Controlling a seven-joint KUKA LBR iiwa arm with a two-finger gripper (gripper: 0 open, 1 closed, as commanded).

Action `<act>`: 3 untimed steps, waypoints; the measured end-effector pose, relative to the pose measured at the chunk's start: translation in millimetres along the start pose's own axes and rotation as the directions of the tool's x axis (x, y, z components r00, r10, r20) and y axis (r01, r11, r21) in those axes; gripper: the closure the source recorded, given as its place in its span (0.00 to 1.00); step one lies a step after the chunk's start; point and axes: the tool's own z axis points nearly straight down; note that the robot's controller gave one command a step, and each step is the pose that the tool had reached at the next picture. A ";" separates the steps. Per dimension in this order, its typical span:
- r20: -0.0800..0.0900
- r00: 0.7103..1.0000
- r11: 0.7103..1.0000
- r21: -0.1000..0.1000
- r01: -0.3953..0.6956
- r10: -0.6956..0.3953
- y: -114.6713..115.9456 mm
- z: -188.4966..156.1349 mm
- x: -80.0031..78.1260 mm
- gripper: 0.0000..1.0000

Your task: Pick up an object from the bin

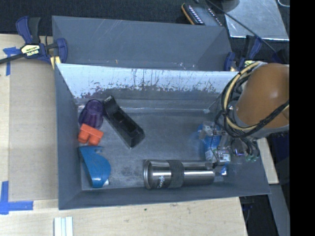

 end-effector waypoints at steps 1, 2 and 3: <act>0.003 1.000 1.000 0.000 0.001 -0.001 0.1 -2.0 -0.5 0.00; 0.006 0.994 0.994 0.001 0.106 -0.106 11.3 -49.3 7.5 0.00; 0.007 0.998 0.998 0.003 0.055 -0.055 24.9 72.7 3.2 0.00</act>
Offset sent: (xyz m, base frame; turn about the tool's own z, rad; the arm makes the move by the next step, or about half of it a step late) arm -0.0083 0.0116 0.0477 -0.1075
